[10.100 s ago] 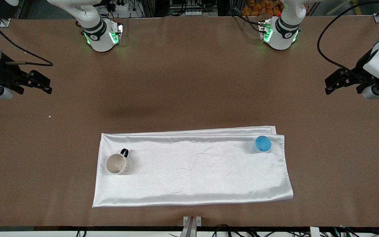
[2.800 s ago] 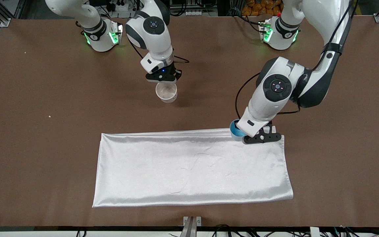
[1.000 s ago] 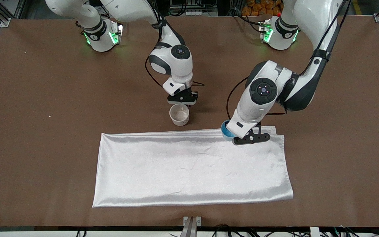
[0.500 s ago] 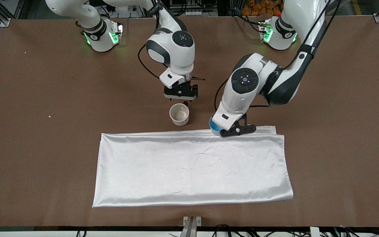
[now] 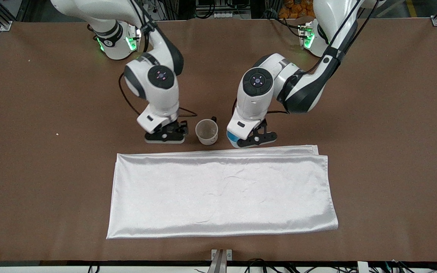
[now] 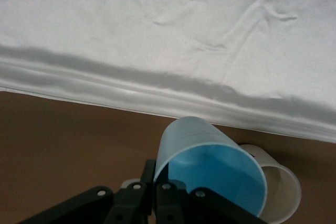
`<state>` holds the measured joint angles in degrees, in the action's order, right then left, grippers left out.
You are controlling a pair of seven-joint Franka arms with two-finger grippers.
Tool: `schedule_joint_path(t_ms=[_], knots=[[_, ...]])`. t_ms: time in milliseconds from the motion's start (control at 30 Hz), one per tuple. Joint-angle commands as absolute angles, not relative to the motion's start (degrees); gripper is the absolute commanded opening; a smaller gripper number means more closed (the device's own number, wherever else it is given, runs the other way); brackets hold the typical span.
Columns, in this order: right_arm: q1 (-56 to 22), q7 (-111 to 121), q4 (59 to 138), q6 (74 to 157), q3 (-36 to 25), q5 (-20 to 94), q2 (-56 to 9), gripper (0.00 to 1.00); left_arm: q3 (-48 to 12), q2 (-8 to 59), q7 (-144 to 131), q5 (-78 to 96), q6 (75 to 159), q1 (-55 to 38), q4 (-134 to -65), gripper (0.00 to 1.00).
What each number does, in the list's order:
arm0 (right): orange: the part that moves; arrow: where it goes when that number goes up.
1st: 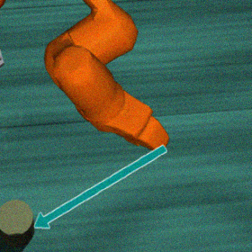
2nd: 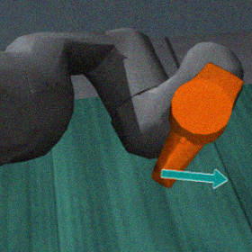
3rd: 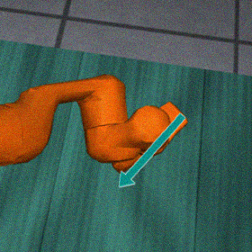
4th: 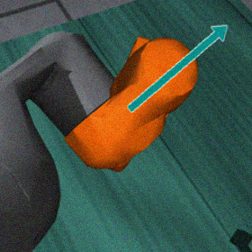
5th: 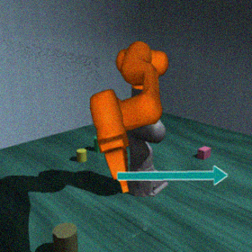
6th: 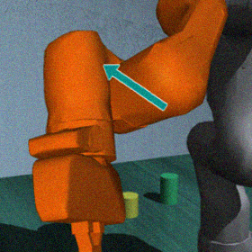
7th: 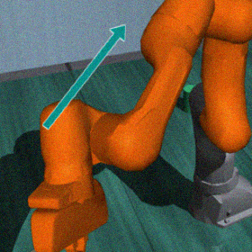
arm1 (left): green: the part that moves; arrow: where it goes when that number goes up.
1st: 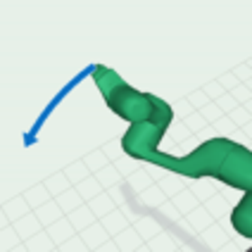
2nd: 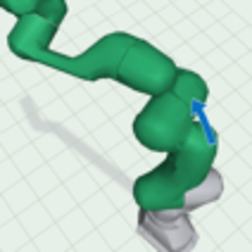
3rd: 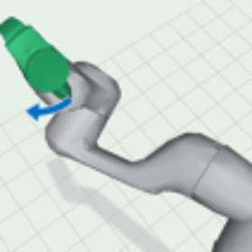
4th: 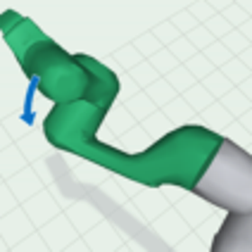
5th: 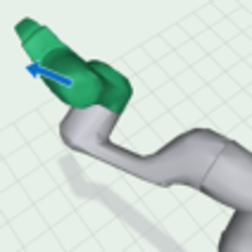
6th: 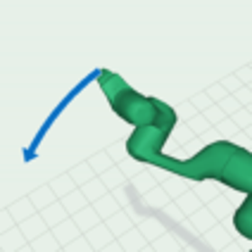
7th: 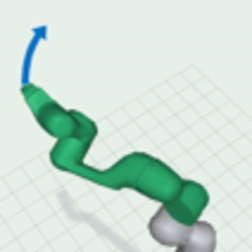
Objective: Place blue cup into white mug on table
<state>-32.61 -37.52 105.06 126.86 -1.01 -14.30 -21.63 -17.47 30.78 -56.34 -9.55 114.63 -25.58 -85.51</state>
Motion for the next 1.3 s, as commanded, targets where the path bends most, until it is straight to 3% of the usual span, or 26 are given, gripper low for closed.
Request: schedule_joint_path(t_ms=[0,400,733,1267], knots=[[-22.69,-26.47,105.03,127.97,-0.09,-14.77,-22.85,1.0,-17.14,31.55,-60.2,-8.88,114.35,-28.03,-84.81,0.0],[-9.5,-10.65,99.76,129.46,0.26,-14.07,-27.86,1.0,-17.23,33.31,-67.58,-8.17,117.06,-33.22,-84.64,0.0],[-8.35,-7.3,100.9,126.83,0.18,8.16,-24.97,1.0,-17.23,35.77,-72.33,-8.09,121.64,-36.21,-83.85,0.0],[-4.49,9.13,117.59,129.9,0.26,9.23,-11.17,1.0,-17.05,38.93,-73.39,-8.09,123.57,-37.18,-82.71,0.0]])
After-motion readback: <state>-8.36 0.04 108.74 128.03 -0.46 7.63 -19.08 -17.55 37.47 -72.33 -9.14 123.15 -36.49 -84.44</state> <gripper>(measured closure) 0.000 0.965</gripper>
